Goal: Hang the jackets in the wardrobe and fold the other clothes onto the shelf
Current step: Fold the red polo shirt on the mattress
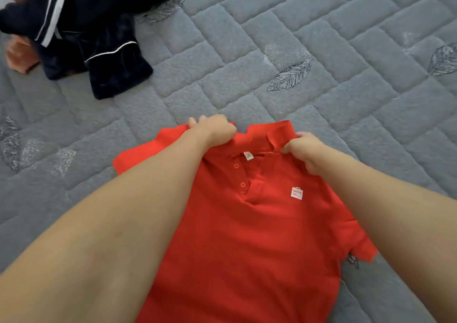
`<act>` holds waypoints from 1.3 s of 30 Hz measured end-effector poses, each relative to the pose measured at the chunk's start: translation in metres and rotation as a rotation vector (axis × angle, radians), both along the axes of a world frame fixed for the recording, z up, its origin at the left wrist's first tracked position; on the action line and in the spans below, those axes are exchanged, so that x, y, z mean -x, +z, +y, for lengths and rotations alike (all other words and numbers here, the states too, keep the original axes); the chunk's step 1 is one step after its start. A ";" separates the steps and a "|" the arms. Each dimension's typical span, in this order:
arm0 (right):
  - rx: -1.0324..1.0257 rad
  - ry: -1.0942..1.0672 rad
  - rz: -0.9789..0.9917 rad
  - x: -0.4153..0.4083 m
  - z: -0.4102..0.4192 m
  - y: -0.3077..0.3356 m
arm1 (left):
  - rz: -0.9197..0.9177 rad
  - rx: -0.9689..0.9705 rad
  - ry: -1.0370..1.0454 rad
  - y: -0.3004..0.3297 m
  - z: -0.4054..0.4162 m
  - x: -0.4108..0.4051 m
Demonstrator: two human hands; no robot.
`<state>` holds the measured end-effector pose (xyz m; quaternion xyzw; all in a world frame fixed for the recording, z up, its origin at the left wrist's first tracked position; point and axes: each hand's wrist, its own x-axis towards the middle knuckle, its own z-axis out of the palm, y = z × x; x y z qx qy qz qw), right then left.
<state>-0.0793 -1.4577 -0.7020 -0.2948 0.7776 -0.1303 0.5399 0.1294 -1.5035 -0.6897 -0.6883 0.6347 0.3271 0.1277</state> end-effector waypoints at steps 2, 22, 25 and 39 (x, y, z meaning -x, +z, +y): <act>0.211 -0.046 0.058 0.012 -0.011 0.005 | 0.335 0.112 0.080 0.011 -0.012 0.007; 0.417 1.154 0.550 -0.042 0.053 -0.015 | 0.089 0.564 0.221 -0.024 0.109 -0.065; 0.428 1.027 0.530 -0.076 0.040 -0.018 | -0.097 0.485 0.845 -0.021 0.114 -0.108; 0.473 0.787 0.285 -0.248 -0.070 -0.001 | 0.920 0.560 1.160 -0.011 0.123 -0.184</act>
